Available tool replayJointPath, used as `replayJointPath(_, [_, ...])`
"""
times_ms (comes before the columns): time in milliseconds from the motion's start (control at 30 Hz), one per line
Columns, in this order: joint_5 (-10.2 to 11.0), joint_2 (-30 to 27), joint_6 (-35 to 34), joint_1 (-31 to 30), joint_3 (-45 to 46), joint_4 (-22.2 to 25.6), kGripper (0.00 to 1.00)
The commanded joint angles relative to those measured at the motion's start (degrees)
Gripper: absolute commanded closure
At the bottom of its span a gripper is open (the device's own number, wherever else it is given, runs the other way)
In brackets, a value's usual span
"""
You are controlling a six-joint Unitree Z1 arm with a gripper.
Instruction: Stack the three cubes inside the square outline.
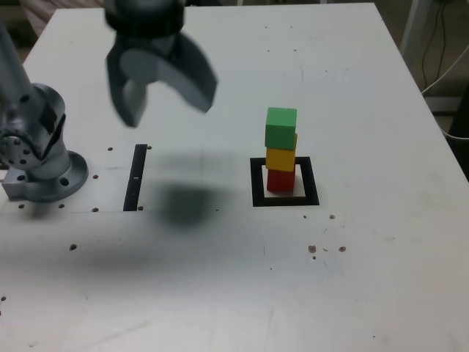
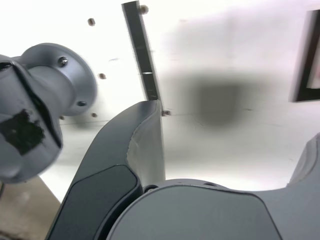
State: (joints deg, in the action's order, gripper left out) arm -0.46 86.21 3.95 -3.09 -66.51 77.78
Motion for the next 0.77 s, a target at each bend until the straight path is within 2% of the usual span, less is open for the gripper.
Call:
replayJointPath(0, [-0.30, -0.82, 0.09, -0.35, 2.89, -1.23, 0.00])
replayJointPath(333, [-0.08, -3.93, -3.87, -1.21, 16.63, -5.80, 0.00])
replayJointPath(633, [-4.38, -3.83, -4.68, -6.28, 21.85, -12.23, 0.00])
replayJointPath(733, [-5.07, -3.46, -4.92, -7.50, 22.71, -14.48, 0.00])
